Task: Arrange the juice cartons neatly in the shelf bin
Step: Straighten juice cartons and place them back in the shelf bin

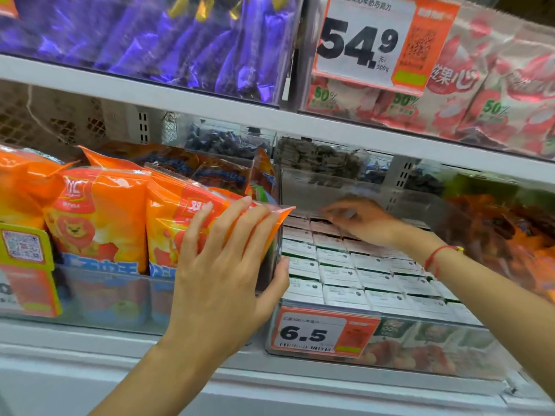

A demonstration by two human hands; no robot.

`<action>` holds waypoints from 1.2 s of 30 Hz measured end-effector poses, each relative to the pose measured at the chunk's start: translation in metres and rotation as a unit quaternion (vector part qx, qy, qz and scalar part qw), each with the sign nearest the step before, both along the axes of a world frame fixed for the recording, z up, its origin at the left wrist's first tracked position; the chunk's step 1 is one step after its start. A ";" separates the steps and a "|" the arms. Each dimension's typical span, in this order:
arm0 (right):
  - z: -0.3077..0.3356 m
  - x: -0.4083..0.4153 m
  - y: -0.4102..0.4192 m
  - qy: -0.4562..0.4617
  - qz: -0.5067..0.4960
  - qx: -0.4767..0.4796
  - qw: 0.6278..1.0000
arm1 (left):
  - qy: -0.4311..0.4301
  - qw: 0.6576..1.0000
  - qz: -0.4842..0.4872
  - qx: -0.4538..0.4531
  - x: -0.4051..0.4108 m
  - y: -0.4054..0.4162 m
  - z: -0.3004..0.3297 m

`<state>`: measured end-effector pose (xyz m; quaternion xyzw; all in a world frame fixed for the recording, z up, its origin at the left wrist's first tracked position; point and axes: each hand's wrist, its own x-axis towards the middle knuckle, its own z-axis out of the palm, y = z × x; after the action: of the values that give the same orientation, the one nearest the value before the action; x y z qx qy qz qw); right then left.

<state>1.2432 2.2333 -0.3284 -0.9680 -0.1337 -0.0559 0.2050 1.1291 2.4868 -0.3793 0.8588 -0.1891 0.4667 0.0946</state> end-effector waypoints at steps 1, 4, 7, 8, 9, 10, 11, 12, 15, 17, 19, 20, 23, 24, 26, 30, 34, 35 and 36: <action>0.003 0.006 0.001 -0.024 -0.010 -0.019 0.999 | -0.001 1.000 0.001 0.001 0.000 0.000 0.000; 0.010 0.023 0.003 -0.018 -0.008 -0.093 0.995 | -0.004 1.000 0.001 0.001 0.000 0.000 0.000; 0.015 0.037 0.002 0.075 0.004 -0.134 0.988 | -0.010 1.000 0.001 0.001 0.000 0.000 0.000; 0.016 0.041 0.002 0.092 0.004 -0.137 0.986 | -0.012 1.000 0.002 0.001 0.000 0.000 0.000; 0.018 0.044 0.001 0.102 0.003 -0.138 0.985 | -0.014 1.000 0.002 0.001 0.000 0.000 0.000; 0.018 0.047 0.000 0.109 0.003 -0.140 0.984 | -0.016 1.000 0.003 0.001 0.001 0.000 0.000; 0.019 0.048 0.000 0.116 0.005 -0.142 0.983 | -0.017 1.000 0.004 0.002 0.001 0.000 0.000; 0.020 0.049 -0.001 0.124 0.004 -0.143 0.982 | -0.017 1.000 0.003 0.002 0.001 0.000 0.000; 0.021 0.047 -0.001 0.140 -0.004 -0.140 0.980 | -0.012 1.000 0.002 0.003 0.000 0.000 0.001; 0.022 0.044 0.002 0.144 -0.004 -0.139 0.980 | -0.007 1.000 0.003 0.005 -0.001 0.000 0.001; 0.022 0.039 0.006 0.137 -0.001 -0.134 0.981 | -0.001 1.000 0.001 0.004 -0.002 0.000 0.002; 0.022 0.035 0.008 0.126 -0.001 -0.130 0.983 | 0.001 1.000 -0.001 0.004 -0.002 0.000 0.002; 0.021 0.015 0.011 0.028 -0.017 -0.126 0.992 | 0.014 1.000 -0.002 0.005 -0.005 0.001 0.003; 0.021 0.005 0.011 -0.015 -0.026 -0.111 0.993 | 0.023 1.000 -0.001 0.005 -0.006 0.001 0.004; 0.019 -0.019 0.011 -0.107 -0.030 -0.073 0.991 | 0.046 0.999 0.002 0.009 -0.010 0.002 0.006; 0.016 -0.079 0.011 -0.261 -0.016 -0.029 0.965 | 0.094 0.995 0.013 0.031 -0.019 0.002 0.015; 0.016 -0.153 0.021 -0.245 0.009 0.125 0.961 | 0.134 0.991 -0.007 0.027 -0.032 0.005 0.029; 0.017 -0.172 0.023 -0.228 0.014 0.168 0.959 | 0.137 0.990 -0.023 0.016 -0.036 0.006 0.032; 0.018 -0.191 0.025 -0.212 0.017 0.208 0.955 | 0.137 0.990 -0.040 0.005 -0.042 0.007 0.036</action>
<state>1.0526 2.2586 -0.3104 -0.8672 -0.1757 -0.2832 0.3699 1.0872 2.4936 -0.3438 0.9070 -0.2110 0.3391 0.1335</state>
